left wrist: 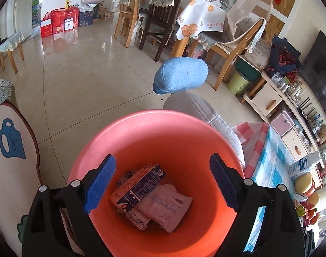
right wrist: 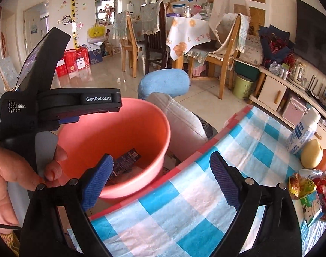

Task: Collect trash
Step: 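Move both open tools back over the table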

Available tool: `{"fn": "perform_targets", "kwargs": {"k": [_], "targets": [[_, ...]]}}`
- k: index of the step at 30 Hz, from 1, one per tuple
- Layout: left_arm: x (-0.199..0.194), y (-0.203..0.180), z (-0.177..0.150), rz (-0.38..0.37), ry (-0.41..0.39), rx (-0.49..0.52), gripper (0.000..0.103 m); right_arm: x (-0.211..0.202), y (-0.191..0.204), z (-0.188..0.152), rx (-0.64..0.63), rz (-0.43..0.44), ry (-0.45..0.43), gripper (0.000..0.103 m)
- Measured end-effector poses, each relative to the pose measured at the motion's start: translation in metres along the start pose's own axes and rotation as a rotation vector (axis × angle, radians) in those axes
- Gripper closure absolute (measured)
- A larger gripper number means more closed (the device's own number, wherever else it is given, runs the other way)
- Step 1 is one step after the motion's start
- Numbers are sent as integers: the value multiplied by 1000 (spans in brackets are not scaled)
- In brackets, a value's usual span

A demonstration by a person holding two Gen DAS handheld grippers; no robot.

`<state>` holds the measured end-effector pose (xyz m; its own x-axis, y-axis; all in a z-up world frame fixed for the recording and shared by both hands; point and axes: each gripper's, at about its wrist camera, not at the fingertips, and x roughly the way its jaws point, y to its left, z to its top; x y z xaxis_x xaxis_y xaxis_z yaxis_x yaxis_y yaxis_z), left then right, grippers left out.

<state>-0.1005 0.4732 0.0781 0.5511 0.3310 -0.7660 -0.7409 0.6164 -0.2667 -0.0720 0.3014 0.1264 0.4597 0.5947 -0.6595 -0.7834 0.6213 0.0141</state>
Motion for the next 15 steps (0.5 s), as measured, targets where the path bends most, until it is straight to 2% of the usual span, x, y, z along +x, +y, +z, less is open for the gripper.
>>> {"fn": "perform_targets", "kwargs": {"k": [10,15], "targets": [[-1,-23,-6,-27,8,62,13,-23,-27,-29,25,-114,-24,11],[-5,-42,-14,-41,1,129,13,-36,-41,-45,20,-178,-30,11]]}}
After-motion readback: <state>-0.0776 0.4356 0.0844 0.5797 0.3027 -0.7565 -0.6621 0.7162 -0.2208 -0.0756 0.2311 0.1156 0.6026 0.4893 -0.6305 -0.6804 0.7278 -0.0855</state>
